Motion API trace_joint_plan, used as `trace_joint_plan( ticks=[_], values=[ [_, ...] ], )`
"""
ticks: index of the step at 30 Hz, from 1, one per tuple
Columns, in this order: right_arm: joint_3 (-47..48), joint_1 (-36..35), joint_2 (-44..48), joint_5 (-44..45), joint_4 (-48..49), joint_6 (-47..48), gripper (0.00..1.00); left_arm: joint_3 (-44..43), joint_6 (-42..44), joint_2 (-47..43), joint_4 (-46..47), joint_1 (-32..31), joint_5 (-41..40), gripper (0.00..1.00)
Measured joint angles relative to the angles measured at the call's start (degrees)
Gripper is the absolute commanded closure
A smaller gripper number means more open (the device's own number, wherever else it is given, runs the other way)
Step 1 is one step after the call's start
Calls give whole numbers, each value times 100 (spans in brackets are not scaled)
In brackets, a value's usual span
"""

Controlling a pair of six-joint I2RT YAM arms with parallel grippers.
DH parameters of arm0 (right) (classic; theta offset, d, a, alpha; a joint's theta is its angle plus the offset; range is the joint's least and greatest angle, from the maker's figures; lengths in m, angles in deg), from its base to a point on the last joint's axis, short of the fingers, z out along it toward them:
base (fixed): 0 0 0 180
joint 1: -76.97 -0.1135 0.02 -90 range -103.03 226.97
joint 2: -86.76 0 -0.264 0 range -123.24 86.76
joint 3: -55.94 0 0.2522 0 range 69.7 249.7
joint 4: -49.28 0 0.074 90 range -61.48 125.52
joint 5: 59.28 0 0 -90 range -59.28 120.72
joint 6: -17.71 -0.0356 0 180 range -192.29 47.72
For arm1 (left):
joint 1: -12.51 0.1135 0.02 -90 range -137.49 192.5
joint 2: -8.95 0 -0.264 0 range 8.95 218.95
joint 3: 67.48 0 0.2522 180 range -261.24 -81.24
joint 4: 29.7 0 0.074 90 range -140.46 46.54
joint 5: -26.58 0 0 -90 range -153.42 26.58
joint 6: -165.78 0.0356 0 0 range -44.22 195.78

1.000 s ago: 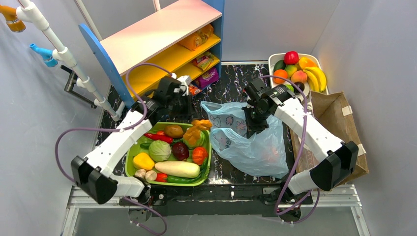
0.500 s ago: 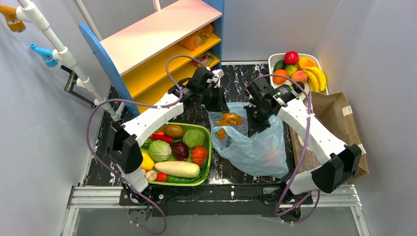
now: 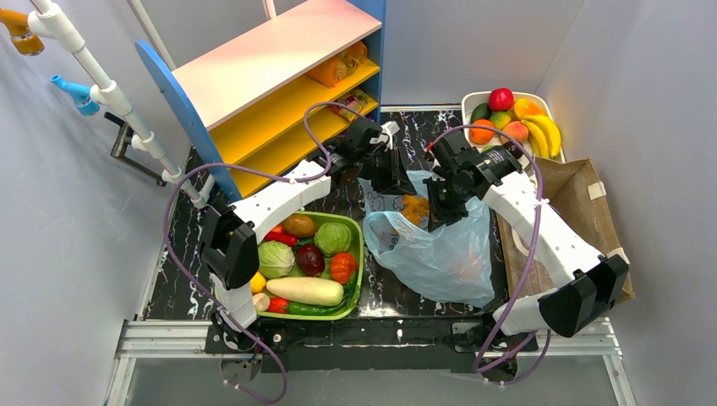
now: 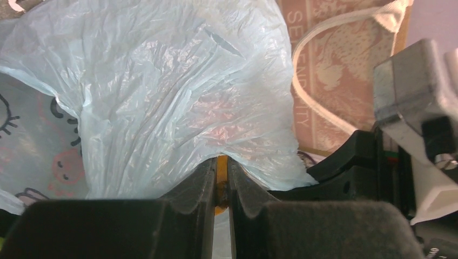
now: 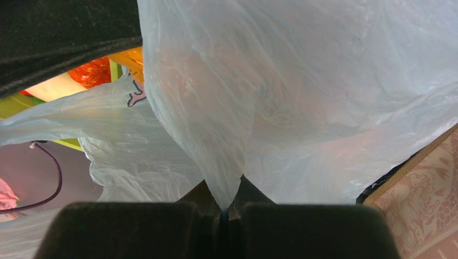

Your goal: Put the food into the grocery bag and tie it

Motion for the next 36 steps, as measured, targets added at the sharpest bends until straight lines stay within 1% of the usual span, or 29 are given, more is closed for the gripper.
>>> trace_joint_plan(
  ticks=[9, 10, 11, 12, 13, 14, 15, 16, 17, 21, 26, 30, 36],
  values=[
    [-13, 66, 146, -15, 173, -66, 99, 48, -907, 11, 380, -61, -59, 100],
    [-13, 72, 186, -28, 197, -83, 99, 68, -979, 11, 409, -72, -59, 98],
    [-13, 76, 227, -33, 216, -96, 99, 76, -1062, 24, 442, -79, -50, 88],
    [-17, 79, 260, -44, 234, -111, 99, 76, -1132, 55, 479, -85, -31, 73],
    [-46, 81, 304, -50, 291, -127, 99, 76, -1191, 94, 518, -85, -7, 51],
    [-92, 92, 350, -52, 339, -131, 99, 76, -1252, 151, 553, -85, 39, 39],
    [-127, 101, 382, -57, 354, -133, 99, 79, -1252, 197, 592, -87, 101, 30],
    [-177, 107, 415, -70, 382, -136, 99, 81, -1353, 269, 643, -90, 175, 8],
    [-225, 114, 444, -72, 411, -140, 99, 87, -1419, 341, 667, -101, 251, 3],
    [-323, 149, 490, -107, 494, -153, 99, 136, -1582, 575, 651, -125, 446, 2],
    [-426, 170, 557, -136, 605, -153, 99, 136, -1532, 629, 564, -151, 540, 2],
    [-479, 188, 651, -144, 625, -155, 99, -157, -1182, 632, -28, -153, 442, 3],
    [-540, 205, 957, -157, 664, -149, 99, -1034, -400, 573, -1104, -142, -72, 8]
  ],
)
